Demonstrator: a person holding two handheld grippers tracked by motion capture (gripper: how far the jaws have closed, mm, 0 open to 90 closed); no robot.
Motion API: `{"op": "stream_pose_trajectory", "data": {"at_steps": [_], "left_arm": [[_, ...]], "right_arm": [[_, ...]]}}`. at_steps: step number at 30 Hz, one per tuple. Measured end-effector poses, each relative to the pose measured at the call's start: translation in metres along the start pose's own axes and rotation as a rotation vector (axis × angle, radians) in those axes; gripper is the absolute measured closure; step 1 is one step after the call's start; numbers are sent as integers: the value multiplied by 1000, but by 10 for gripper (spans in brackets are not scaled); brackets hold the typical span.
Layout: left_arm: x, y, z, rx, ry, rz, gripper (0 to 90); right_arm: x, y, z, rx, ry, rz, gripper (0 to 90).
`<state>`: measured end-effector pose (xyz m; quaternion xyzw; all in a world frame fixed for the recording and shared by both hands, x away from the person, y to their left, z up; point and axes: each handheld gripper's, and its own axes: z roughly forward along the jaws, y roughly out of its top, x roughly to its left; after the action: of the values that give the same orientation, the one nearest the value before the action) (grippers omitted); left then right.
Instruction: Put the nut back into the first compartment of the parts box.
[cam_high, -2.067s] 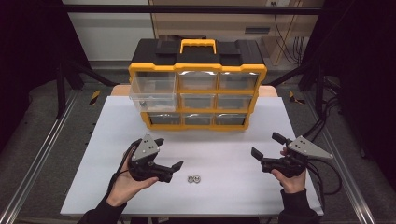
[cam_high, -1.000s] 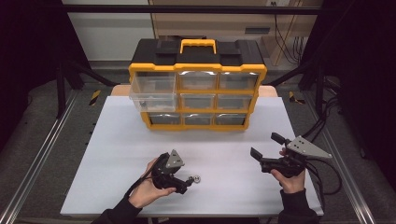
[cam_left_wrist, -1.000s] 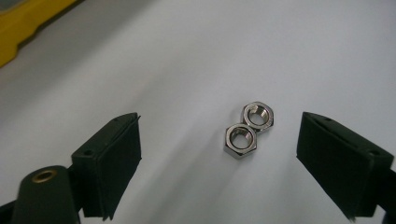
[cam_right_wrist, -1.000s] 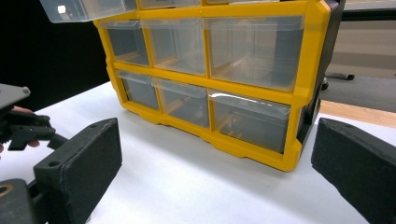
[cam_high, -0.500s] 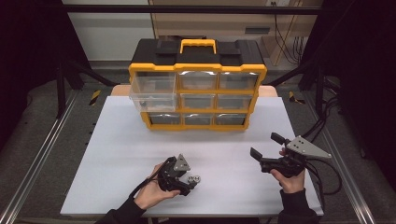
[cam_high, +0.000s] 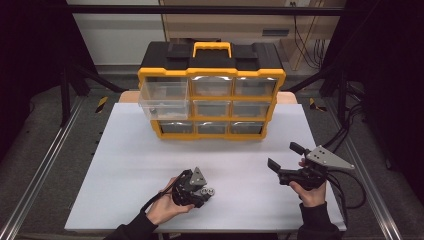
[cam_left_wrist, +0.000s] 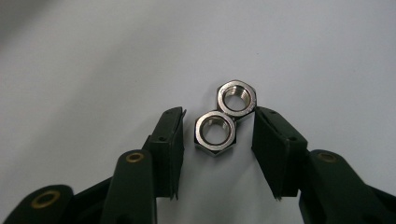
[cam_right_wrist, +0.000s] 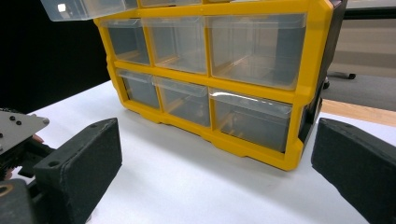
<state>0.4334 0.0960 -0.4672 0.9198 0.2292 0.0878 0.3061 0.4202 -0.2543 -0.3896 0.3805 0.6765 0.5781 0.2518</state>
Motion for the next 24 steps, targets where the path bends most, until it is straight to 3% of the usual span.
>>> {"op": "stream_pose_trajectory", "data": {"at_steps": [8, 11, 15, 24], "left_arm": [[1, 1, -1, 7, -16, -15, 618], [2, 0, -1, -3, -22, -47, 677], [2, 0, -2, 18, -13, -25, 689], [-1, 1, -2, 17, -3, -27, 694]], "right_arm": [[0, 0, 0, 1, 2, 4, 23], [0, 0, 0, 1, 3, 3, 23], [0, 0, 0, 0, 2, 4, 23], [0, 0, 0, 1, 4, 2, 23]]}}
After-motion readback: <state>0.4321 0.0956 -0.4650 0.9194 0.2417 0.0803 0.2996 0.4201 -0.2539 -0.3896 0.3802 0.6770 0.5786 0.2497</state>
